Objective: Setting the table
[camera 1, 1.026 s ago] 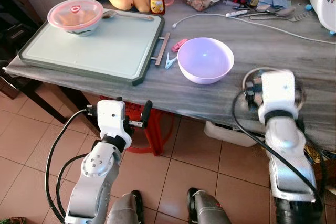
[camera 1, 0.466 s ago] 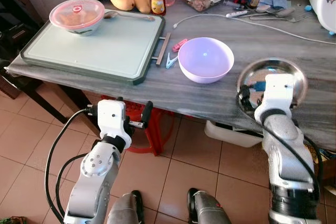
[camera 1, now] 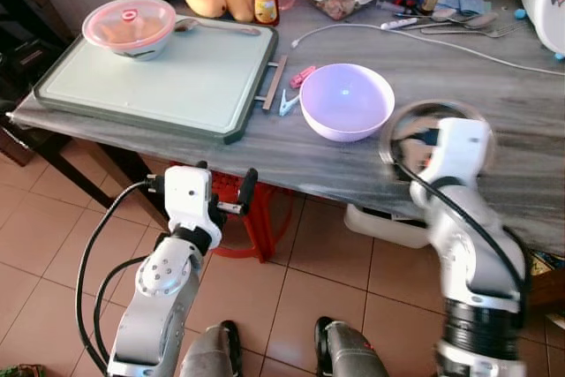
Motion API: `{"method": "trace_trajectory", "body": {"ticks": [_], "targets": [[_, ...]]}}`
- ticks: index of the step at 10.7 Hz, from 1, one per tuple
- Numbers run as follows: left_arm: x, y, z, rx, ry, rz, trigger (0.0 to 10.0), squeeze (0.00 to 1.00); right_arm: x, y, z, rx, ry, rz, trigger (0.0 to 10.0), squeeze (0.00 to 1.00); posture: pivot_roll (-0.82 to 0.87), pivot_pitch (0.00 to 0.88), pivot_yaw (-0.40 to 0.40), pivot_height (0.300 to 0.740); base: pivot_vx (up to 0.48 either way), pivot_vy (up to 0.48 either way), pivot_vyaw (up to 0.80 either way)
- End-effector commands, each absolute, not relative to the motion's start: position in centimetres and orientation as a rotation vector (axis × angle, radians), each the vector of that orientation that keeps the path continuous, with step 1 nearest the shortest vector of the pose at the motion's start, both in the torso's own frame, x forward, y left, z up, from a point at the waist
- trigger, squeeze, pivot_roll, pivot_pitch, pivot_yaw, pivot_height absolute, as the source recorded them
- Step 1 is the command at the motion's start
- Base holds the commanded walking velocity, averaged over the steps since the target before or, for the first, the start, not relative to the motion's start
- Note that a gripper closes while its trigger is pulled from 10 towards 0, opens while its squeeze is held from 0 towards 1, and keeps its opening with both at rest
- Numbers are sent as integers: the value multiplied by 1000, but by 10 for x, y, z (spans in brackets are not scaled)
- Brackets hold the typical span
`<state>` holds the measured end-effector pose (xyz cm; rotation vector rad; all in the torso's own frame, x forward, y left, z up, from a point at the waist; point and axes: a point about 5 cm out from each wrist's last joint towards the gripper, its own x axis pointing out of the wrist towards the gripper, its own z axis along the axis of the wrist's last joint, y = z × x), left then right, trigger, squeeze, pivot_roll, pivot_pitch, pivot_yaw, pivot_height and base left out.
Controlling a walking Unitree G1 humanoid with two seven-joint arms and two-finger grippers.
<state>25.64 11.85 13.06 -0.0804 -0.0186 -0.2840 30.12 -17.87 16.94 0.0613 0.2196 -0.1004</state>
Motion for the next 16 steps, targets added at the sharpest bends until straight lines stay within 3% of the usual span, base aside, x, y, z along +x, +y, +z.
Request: {"method": "trace_trajectory", "body": {"ticks": [1, 6, 12, 16], "targets": [[255, 120, 129, -68, -10, -281, 10000, 0, 299, -177, 167, 71, 246, -87, 10000, 0, -41, 189, 45, 740, 0, 0, 0], [256, 119, 129, -75, -12, -274, 10000, 0, 292, -172, 169, 72, 257, -54, 10000, 0, -51, 187, 41, 740, 0, 0, 0], [252, 119, 130, -95, -27, -249, 10000, 0, 287, -172, 195, -75, -16, -60, 10000, 0, -47, 183, 35, 740, 0, 0, 0], [256, 119, 139, -99, -53, -250, 10000, 0, 279, -162, 187, -172, -139, 9, 10000, 0, -40, 179, 33, 740, -348, 0, 0]]}}
